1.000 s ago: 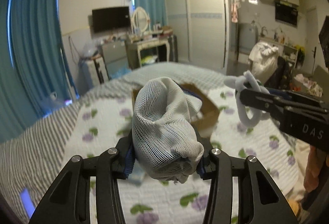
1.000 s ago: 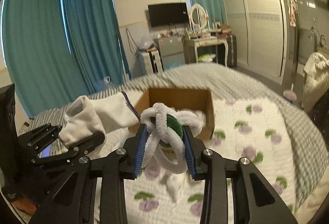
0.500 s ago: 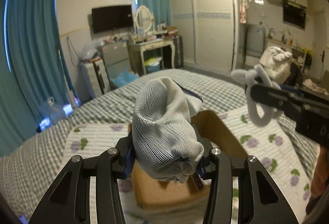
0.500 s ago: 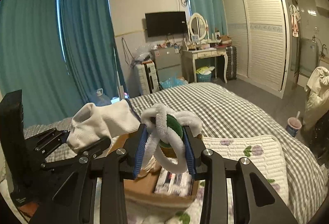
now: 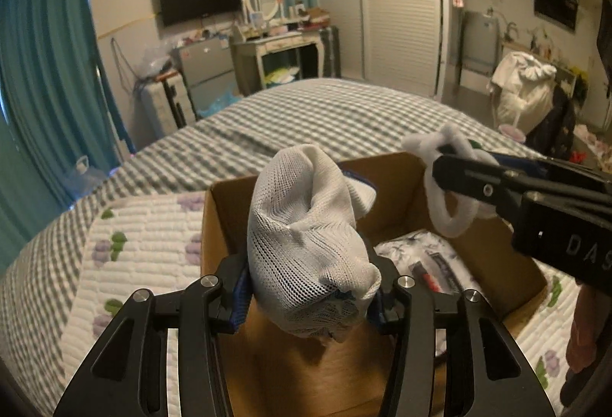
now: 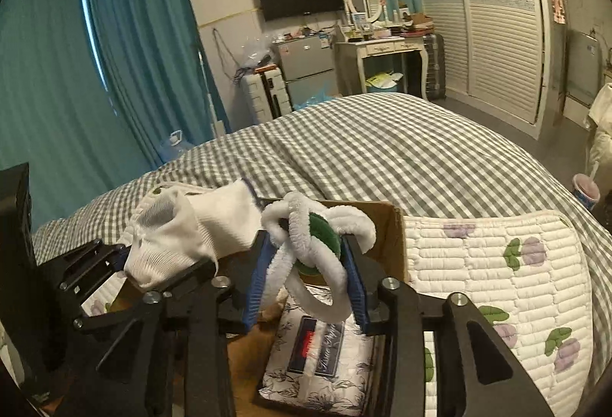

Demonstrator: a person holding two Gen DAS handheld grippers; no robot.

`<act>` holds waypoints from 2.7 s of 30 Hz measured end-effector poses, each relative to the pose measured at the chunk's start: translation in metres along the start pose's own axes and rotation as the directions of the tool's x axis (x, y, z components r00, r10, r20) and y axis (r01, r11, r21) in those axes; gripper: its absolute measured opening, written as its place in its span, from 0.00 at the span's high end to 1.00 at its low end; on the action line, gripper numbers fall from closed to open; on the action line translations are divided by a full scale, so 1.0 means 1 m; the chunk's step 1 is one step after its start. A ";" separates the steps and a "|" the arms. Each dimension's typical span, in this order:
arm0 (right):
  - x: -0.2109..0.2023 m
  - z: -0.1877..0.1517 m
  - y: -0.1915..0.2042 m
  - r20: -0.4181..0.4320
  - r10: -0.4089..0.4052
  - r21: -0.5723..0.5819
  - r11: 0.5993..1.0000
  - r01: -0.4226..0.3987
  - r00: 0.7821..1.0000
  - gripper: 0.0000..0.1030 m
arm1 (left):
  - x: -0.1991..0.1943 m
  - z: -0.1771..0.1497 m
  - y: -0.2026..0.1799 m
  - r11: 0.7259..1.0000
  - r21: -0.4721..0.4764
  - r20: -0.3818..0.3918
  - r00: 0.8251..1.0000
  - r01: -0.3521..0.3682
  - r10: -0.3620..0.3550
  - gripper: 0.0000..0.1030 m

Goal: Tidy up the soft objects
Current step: 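Carry the sock and knot into the box and open both tools, then move both tools back from the box to the items on the bed, then grasp the crumpled white cloth with the right tool while the left tool grasps the white plastic bottle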

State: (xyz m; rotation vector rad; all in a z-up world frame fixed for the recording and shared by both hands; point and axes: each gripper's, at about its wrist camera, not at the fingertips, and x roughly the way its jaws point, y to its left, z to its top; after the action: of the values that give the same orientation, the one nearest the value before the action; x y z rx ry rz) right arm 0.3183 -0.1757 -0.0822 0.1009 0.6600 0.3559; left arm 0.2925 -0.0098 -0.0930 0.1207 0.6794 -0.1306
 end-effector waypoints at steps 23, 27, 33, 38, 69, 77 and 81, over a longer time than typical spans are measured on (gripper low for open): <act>-0.311 0.013 0.065 0.224 -0.135 -0.083 0.984 0.157 0.965 0.09 | -0.289 0.021 0.011 0.990 -0.110 0.292 0.949 -0.093 0.121 0.08; -0.323 -0.022 0.078 0.190 -0.131 -0.118 0.981 0.155 0.973 0.09 | -0.307 -0.015 0.016 0.988 -0.111 0.303 0.943 -0.109 0.138 0.08; -0.278 -0.087 0.077 0.086 -0.137 -0.123 0.982 0.147 0.987 0.09 | -0.274 -0.072 0.017 0.989 -0.093 0.219 0.967 -0.112 0.131 0.08; -0.211 -0.136 0.070 -0.024 -0.105 -0.078 0.992 0.103 0.994 0.10 | -0.218 -0.118 0.012 0.987 -0.098 0.127 0.982 -0.126 0.138 0.08; -0.082 -0.201 0.040 -0.275 0.039 0.078 0.997 -0.018 0.961 0.92 | -0.120 -0.167 -0.026 0.997 -0.057 -0.092 0.995 -0.052 0.047 0.08; -0.058 -0.205 0.041 -0.309 0.007 0.071 0.997 0.016 0.951 0.37 | -0.118 -0.173 -0.013 0.994 -0.061 -0.107 0.991 -0.090 0.083 0.08; -0.046 -0.209 0.035 -0.336 -0.019 0.089 0.995 0.052 0.942 0.71 | -0.116 -0.173 -0.010 0.994 -0.066 -0.111 0.990 -0.090 0.083 0.08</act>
State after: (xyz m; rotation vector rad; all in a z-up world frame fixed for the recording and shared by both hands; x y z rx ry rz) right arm 0.1457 -0.1634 -0.2124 0.1216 1.0158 0.3083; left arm 0.0948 0.0160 -0.1538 0.0898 0.7849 -0.0166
